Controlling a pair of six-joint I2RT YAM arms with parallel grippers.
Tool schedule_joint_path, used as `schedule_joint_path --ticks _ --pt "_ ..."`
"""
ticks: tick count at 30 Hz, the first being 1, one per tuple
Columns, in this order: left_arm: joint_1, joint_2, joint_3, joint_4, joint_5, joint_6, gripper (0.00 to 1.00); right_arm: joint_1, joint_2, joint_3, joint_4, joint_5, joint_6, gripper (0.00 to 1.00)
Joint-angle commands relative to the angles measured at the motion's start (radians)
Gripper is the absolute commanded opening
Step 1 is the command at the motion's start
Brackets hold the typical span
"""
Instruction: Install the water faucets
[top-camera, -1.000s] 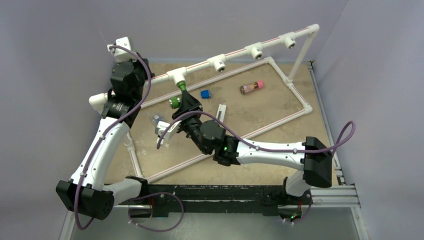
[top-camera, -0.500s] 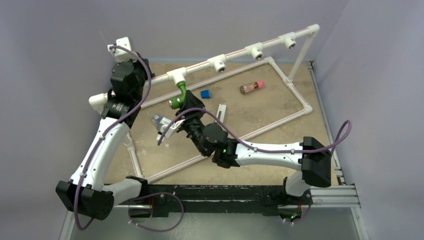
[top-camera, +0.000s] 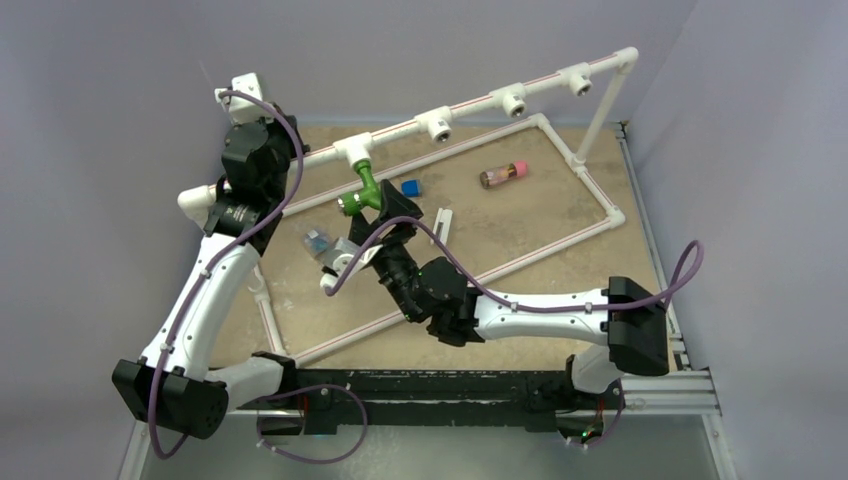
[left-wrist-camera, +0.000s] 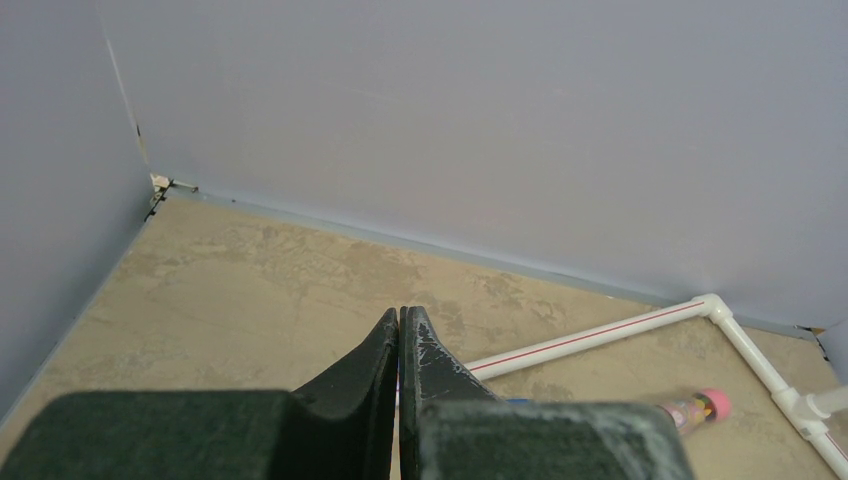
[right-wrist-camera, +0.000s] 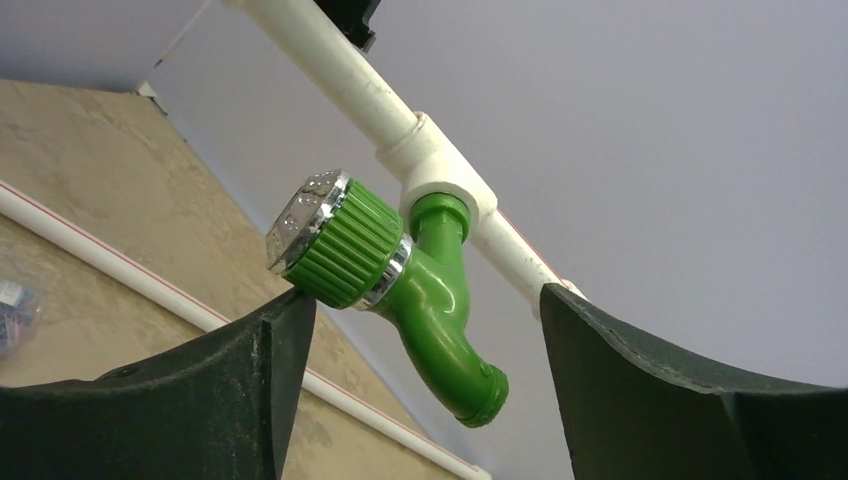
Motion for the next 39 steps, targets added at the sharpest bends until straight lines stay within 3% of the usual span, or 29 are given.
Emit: schedule_joint_path --ticks 1,10,17,24,29,39 --pt "-0.028 0.027 -0.038 -0.217 0.051 0.007 0.0 0.006 -0.1 -0.016 -0.016 -0.066 0.062 0.86" --pt "-0.028 0.037 -0.009 -0.23 0.043 0.006 0.0 0.006 -0.289 -0.029 -0.39 -0.19 0.295 0.98" --pt "-0.025 0.065 0.042 -0.234 0.037 0.003 0.03 0.005 -0.436 -0.095 -0.562 -0.209 0.458 0.98" --pt "-0.02 0.087 0.104 -0.182 0.028 0.022 0.17 -0.002 -0.551 -0.168 -0.688 -0.11 0.664 0.98" --pt "-0.019 0.109 0.178 -0.138 0.022 0.055 0.28 -0.033 -0.594 -0.184 -0.82 -0.051 0.919 0.98" --pt "-0.019 0.14 0.396 -0.065 0.087 0.073 0.41 -0.274 -0.659 -0.334 -0.899 -0.211 1.329 0.99"
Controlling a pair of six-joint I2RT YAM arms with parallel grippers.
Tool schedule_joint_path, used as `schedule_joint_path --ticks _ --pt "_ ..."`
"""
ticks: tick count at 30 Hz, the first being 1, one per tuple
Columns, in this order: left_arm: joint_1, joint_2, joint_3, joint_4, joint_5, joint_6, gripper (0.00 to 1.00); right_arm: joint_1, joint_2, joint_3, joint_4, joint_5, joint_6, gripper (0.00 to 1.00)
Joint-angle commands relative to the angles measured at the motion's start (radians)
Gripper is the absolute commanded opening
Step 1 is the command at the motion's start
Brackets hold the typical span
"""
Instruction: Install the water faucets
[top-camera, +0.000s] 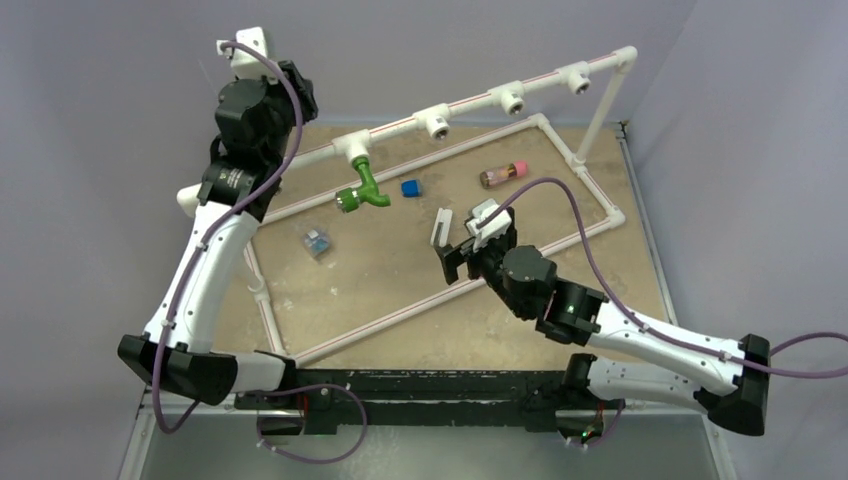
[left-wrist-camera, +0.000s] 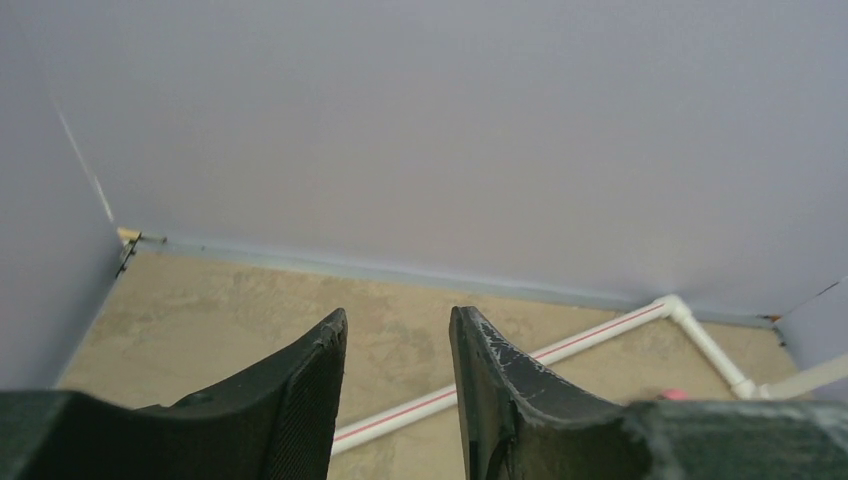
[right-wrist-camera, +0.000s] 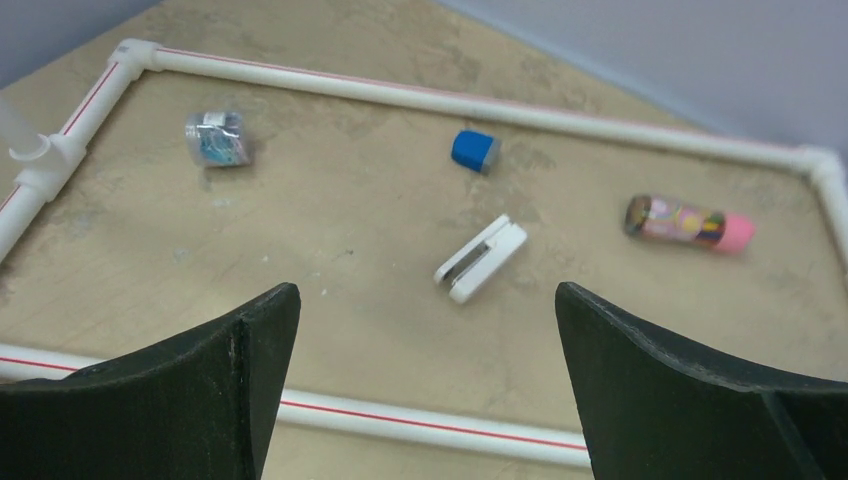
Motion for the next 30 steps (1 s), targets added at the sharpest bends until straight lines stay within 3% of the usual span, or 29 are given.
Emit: schedule_joint_path --ticks 1,9,17,27,30 --pt "-0.004 -0.023 0.098 0.083 0.068 0.017 0.42 -0.101 -0.017 -0.049 -0.019 -0.097 0.234 0.99" --pt "-0.004 -0.106 0.108 0.099 0.28 -0.066 0.47 -0.399 0.118 -0.01 -0.043 -0.408 0.357 0.99" --pt "-0.004 -0.227 0.062 -0.05 0.556 -0.118 0.56 -0.779 0.252 0.016 -0.014 -0.796 0.493 0.98" --pt "-0.004 -0.406 -0.051 -0.256 0.81 -0.195 0.57 -0.821 0.214 0.035 0.006 -0.321 0.468 0.98" --pt "-0.004 -0.461 -0.116 -0.291 0.839 -0.215 0.57 -0.82 0.172 0.024 0.04 -0.272 0.436 0.99"
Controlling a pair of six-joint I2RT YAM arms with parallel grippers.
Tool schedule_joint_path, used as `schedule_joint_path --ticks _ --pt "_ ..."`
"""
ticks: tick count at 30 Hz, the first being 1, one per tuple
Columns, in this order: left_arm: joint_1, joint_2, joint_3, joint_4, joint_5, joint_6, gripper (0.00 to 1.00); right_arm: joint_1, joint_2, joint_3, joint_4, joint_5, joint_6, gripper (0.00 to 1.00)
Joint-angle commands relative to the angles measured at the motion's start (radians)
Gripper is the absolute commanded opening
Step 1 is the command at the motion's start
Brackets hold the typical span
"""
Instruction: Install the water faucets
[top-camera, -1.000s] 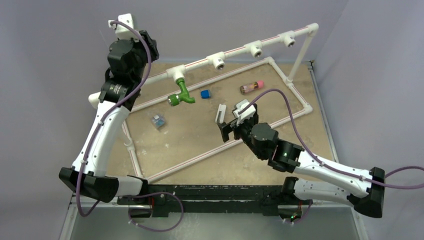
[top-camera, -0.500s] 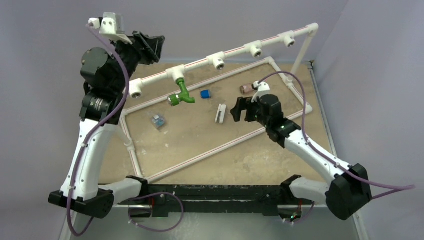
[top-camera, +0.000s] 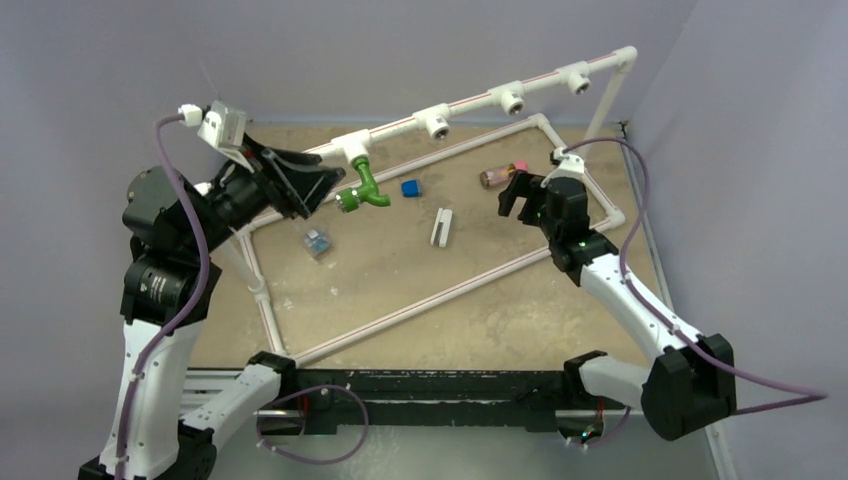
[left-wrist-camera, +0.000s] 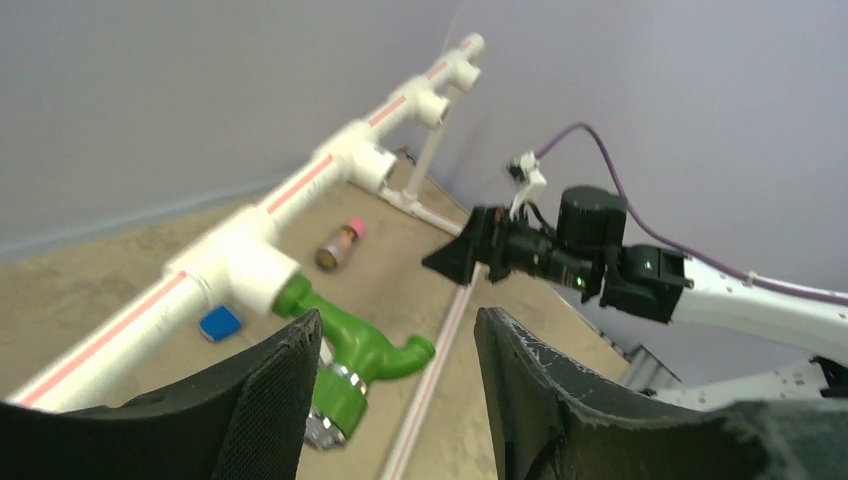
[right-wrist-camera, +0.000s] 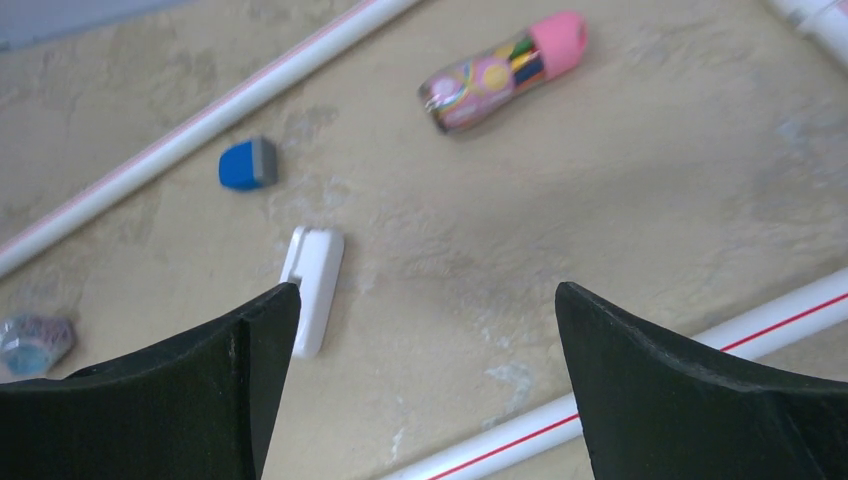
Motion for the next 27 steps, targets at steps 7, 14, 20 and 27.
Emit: schedule_joint_path --ticks 7,14,20,27 --pt "-0.004 -0.163 -0.214 -0.139 0.204 -0.093 0.57 0.0 -0.13 -0.03 0.166 0.211 -0.03 0.98" --pt "-0.004 -0.265 -0.288 -0.232 0.294 -0.106 0.57 -0.001 -0.189 -0.089 0.174 0.222 -0.001 0.98" --pt "-0.004 -0.377 -0.435 -0.31 0.298 -0.134 0.57 0.0 -0.218 -0.107 0.129 0.186 0.022 0.99" --pt "-0.004 -0.464 -0.644 -0.323 0.131 -0.205 0.54 0.0 -0.231 -0.117 0.131 0.184 0.033 0.98"
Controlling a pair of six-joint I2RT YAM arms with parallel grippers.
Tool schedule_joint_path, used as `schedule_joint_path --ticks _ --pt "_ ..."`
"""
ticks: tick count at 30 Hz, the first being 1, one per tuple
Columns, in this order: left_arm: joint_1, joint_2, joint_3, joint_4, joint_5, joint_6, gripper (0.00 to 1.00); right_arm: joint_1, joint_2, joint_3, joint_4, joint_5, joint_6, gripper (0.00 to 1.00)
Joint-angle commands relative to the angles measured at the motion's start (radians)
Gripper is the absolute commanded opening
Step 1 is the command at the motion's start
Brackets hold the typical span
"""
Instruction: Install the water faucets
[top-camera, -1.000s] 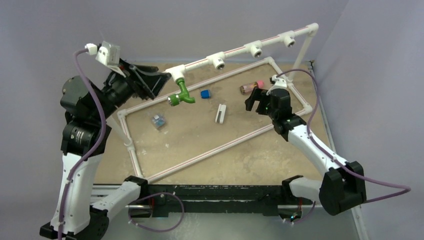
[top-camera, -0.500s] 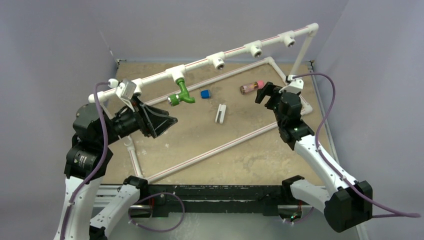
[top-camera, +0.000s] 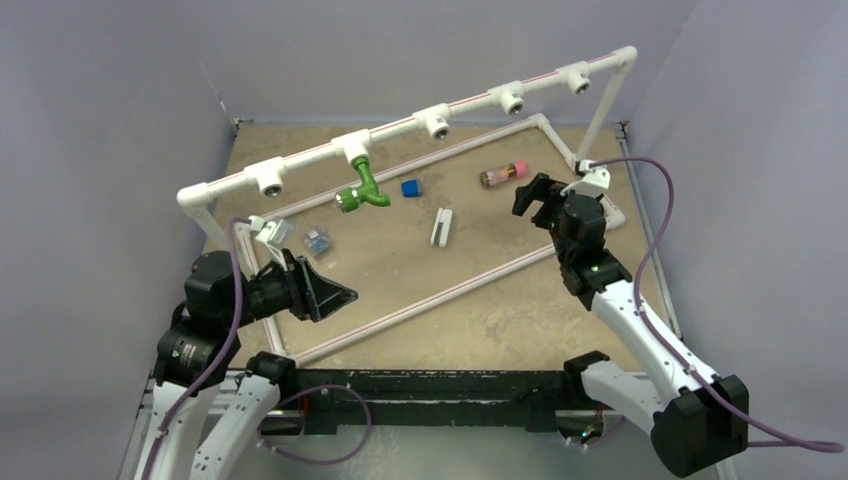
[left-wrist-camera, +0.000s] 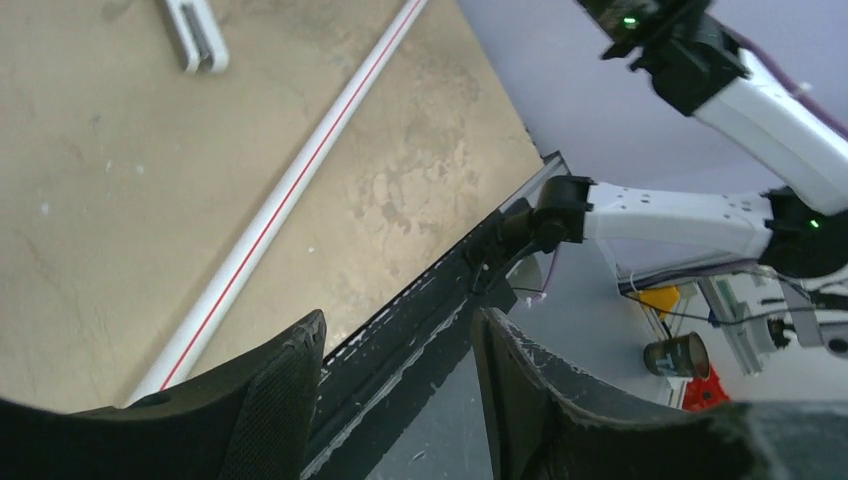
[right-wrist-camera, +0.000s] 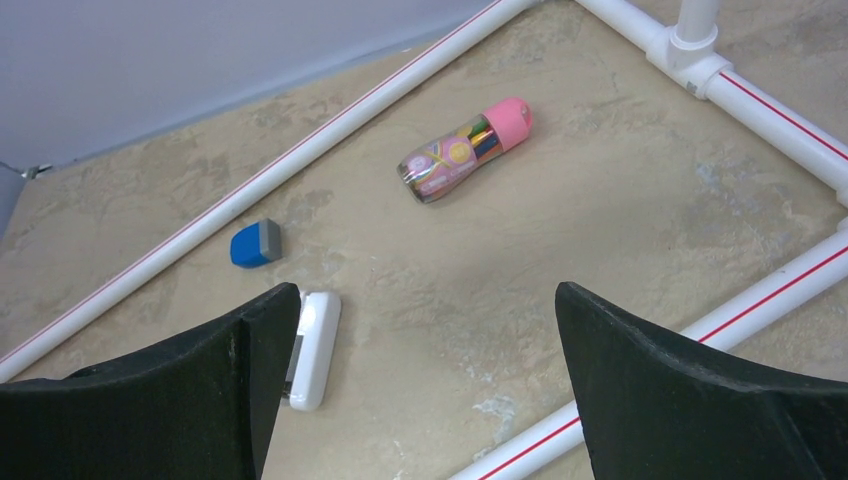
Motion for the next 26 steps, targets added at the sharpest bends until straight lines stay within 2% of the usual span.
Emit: schedule_joint_path --ticks 1,5,10,18,21,26 --pt "-0.003 -0.027 -0.115 0.019 -0.125 -0.074 0.54 0.0 -0.029 -0.01 0.027 0.016 0.022 0.98" --pt "-0.003 -0.038 -0.21 0.102 -0.247 -0.072 0.56 0.0 -0.045 -0.028 0.063 0.028 0.017 0.98" --pt "-0.003 -0.018 -0.297 0.285 -0.302 -0.07 0.57 0.0 -0.044 -0.043 0.111 0.091 0.01 0.98" --pt "-0.003 0.132 -0.433 0.515 -0.416 -0.023 0.54 0.0 0.001 -0.043 0.169 0.145 0.013 0.98" --pt "-0.005 0.195 -0.442 0.561 -0.451 0.026 0.54 0.0 0.02 -0.03 0.168 0.149 0.014 0.99" --pt "-0.004 0.21 -0.443 0.566 -0.482 0.058 0.54 0.0 0.023 -0.039 0.188 0.17 0.0 0.99"
